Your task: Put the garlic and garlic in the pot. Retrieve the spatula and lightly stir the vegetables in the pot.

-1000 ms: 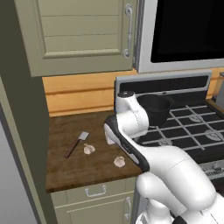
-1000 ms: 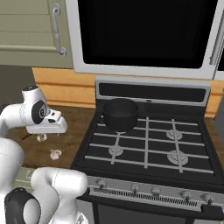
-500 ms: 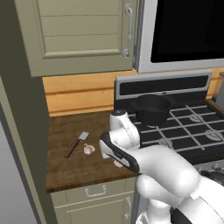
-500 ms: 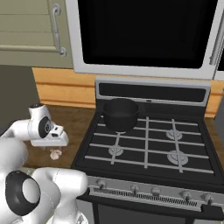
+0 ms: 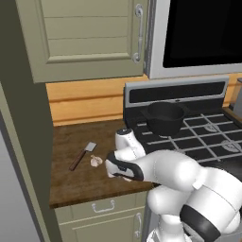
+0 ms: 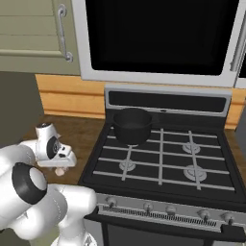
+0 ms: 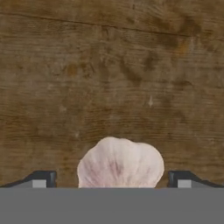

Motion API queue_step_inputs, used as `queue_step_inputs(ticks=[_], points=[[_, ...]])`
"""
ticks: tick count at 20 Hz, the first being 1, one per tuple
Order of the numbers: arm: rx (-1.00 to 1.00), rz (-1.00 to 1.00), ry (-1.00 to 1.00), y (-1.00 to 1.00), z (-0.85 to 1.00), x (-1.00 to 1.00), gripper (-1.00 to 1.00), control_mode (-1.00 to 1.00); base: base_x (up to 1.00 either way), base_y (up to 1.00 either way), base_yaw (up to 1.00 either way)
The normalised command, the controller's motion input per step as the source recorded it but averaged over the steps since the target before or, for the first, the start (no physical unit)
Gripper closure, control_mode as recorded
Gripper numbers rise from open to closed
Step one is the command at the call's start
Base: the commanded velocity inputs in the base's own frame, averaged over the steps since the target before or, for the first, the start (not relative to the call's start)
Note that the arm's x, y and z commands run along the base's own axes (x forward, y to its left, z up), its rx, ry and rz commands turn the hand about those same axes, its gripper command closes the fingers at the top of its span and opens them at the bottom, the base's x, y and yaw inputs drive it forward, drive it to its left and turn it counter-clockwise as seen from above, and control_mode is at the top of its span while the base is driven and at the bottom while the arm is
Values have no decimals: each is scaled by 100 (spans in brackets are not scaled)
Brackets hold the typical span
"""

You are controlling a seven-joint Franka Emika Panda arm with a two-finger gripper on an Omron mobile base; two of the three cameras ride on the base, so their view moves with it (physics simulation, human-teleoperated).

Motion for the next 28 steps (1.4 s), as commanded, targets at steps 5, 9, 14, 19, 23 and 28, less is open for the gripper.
queue_step_inputs(ticks=[5,9,14,19,23,28], points=[[0,-1,-1,0,-42,-11,100,-100,0,0,0],[0,-11,-19,-35,1,-75,100,-100,0,0,0],[0,-14,-43,-49,65,-56,100,-100,0,0,0],[-6,-11,-60,-53,100,11,100,-100,0,0,0],[-1,-13,-39,-53,100,58,100,-100,0,0,0],[0,-13,-13,-56,100,54,100,-100,0,0,0]])
